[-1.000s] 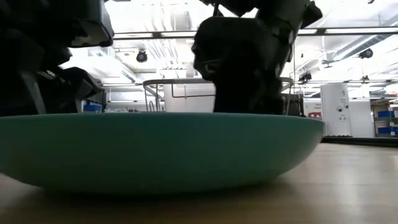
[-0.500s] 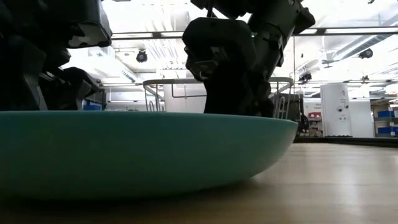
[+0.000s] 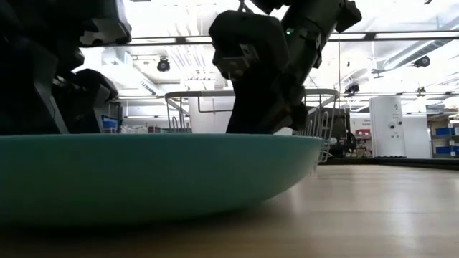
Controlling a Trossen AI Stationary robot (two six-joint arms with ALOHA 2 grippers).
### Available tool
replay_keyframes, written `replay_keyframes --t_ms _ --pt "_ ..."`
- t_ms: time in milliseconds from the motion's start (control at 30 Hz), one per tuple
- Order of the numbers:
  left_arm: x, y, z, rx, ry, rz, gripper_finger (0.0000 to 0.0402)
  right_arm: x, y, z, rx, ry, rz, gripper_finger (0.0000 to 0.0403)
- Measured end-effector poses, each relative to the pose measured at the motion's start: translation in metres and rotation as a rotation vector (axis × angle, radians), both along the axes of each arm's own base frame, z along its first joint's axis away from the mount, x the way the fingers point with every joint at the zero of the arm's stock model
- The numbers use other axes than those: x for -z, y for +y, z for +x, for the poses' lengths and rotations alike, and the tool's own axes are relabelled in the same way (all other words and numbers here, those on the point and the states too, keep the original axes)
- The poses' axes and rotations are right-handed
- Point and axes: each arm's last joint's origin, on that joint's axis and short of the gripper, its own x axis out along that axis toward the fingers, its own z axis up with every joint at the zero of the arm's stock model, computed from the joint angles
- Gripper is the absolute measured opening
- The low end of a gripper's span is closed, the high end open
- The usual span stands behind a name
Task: Sort dishes
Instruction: Put the blue plate in the dishwasher rack
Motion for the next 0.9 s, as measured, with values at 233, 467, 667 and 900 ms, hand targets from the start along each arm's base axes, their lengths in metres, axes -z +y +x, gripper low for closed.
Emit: replay_keyframes --t_ms 233,467,667,900 --pt "-0.011 -0.004 0.003 -0.001 -0.014 0.044 0.0231 -0.01 0.0 -0.002 -0.007 -0.02 -0.018 0.0033" --pt "-0.017 -0.006 0.005 0.015 -0.021 0.037 0.0231 -0.012 0.0 -0.003 -0.003 -0.023 -0.011 0.0007" --pt "-0.018 -0.006 0.005 0.017 -0.021 0.028 0.0231 -0.011 0.0 -0.003 -0.018 -0.002 0.026 0.0006" --pt "-0.03 -0.006 0.004 0.019 -0.038 0.01 0.0231 -0.01 -0.001 -0.004 -0.022 0.021 0.051 0.0011"
